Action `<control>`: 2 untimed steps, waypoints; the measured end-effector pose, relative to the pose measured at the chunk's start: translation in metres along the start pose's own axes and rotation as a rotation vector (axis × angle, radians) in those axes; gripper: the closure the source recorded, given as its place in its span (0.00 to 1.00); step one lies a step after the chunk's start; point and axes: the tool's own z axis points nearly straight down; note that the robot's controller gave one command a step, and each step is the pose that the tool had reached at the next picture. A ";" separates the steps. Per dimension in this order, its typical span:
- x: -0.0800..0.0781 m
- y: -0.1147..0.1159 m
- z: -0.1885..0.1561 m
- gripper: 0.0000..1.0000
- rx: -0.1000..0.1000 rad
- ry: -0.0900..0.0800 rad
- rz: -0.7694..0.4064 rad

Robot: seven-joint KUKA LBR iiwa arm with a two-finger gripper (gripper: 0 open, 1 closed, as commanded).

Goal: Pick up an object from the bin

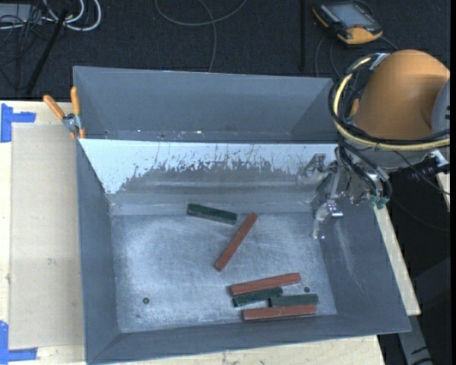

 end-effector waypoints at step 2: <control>0.015 0.082 0.064 0.00 -0.001 0.002 -0.229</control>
Offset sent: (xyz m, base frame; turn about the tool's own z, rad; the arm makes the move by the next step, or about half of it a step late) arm -0.0153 0.0837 -0.0635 -0.2307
